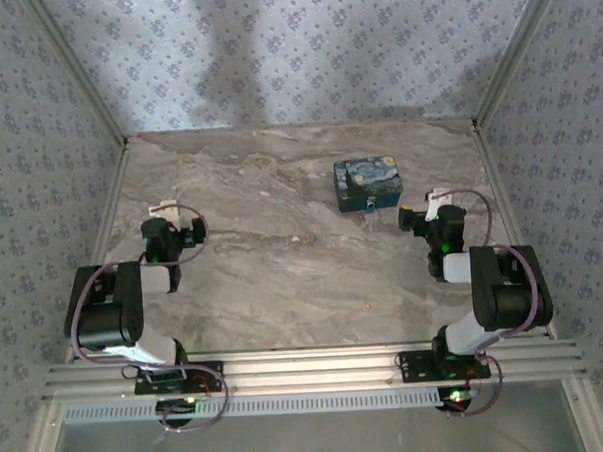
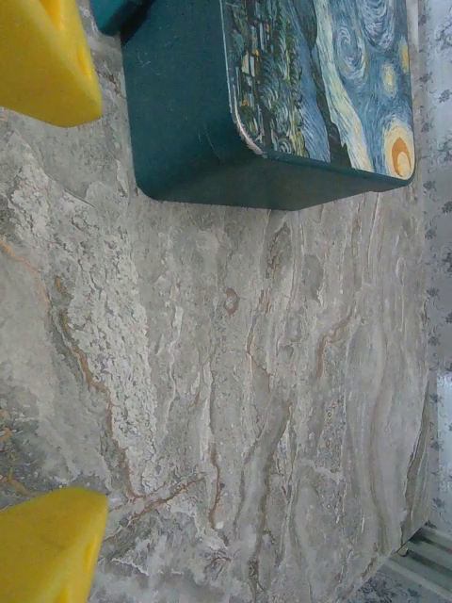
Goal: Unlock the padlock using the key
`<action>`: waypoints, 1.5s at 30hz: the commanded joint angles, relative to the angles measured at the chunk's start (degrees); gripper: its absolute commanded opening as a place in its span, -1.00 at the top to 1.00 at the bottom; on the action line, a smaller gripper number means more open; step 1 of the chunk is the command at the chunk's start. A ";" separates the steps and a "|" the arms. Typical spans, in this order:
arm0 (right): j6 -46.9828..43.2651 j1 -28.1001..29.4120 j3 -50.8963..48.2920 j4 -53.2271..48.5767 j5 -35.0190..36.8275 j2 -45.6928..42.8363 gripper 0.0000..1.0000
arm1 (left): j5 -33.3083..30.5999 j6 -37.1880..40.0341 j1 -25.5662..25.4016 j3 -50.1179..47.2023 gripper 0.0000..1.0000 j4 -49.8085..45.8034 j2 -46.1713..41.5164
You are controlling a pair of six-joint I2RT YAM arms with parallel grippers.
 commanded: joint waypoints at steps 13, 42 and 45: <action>-0.34 -0.16 0.48 -0.68 0.34 0.04 -1.00 | 0.64 -0.30 -0.29 0.77 -0.96 -0.12 0.19; 15.19 7.33 16.52 -54.13 2.68 -27.14 -1.00 | 7.70 -28.12 -3.66 14.08 -0.96 -45.80 -27.67; 17.89 13.07 20.16 -62.26 2.45 -28.06 -1.00 | 12.68 -31.66 -6.61 15.56 -0.96 -49.86 -28.64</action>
